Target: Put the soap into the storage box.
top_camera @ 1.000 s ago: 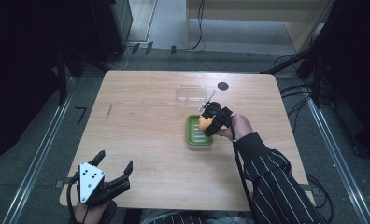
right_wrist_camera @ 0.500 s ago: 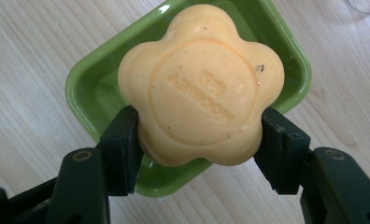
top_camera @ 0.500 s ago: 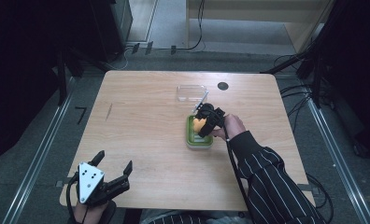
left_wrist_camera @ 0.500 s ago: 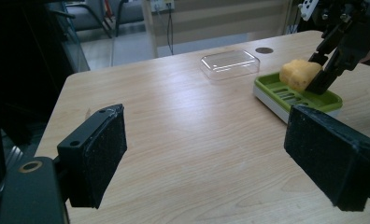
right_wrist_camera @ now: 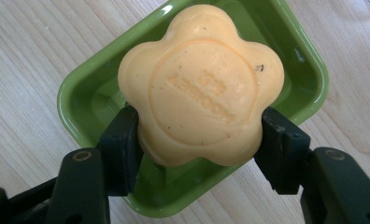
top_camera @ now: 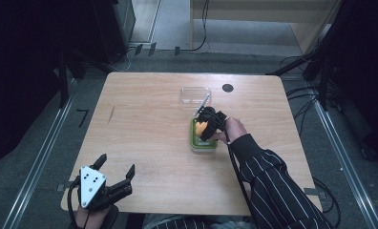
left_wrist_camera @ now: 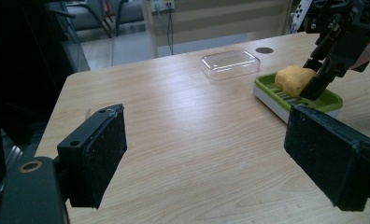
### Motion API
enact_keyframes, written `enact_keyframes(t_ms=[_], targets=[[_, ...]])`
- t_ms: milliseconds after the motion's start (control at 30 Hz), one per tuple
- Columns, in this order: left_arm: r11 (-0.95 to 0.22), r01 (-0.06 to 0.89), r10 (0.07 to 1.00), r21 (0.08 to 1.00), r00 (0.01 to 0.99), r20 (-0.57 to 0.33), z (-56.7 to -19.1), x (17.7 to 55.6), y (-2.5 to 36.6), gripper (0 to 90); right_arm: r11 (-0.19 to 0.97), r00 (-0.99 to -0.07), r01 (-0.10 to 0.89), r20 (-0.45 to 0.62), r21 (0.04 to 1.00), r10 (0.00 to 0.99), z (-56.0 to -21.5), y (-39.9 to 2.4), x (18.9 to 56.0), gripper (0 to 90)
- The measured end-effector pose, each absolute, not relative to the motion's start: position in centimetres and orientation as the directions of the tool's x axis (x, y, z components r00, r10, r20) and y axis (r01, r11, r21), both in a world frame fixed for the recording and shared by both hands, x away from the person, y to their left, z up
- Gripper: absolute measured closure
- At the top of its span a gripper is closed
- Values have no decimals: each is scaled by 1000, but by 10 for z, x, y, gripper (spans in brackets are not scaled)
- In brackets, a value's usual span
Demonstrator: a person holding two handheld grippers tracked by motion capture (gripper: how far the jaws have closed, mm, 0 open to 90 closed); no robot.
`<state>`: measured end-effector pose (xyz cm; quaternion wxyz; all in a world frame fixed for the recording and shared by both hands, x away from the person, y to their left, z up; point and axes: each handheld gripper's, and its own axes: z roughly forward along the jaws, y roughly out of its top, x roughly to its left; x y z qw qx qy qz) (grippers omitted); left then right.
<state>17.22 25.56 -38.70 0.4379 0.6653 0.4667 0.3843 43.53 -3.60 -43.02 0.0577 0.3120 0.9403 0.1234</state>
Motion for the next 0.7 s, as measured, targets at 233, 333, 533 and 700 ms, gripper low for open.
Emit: enact_keyframes(t_ms=[233,333,533,700], targets=[[-179,283,958,942,270,101,-387,172,255,136,773,-796,574,-36,269,604,-432,-36,436,399],[-179,283,957,942,270,101,-387,172,255,137,773,-795,575,-42,267,606,-433,-35,435,399],[-179,282,957,943,271,101,-387,172,255,137,776,-795,573,-50,264,604,-435,-32,434,398],[-179,282,957,942,271,101,-387,172,255,136,777,-793,575,-57,258,606,-437,-31,434,397]])
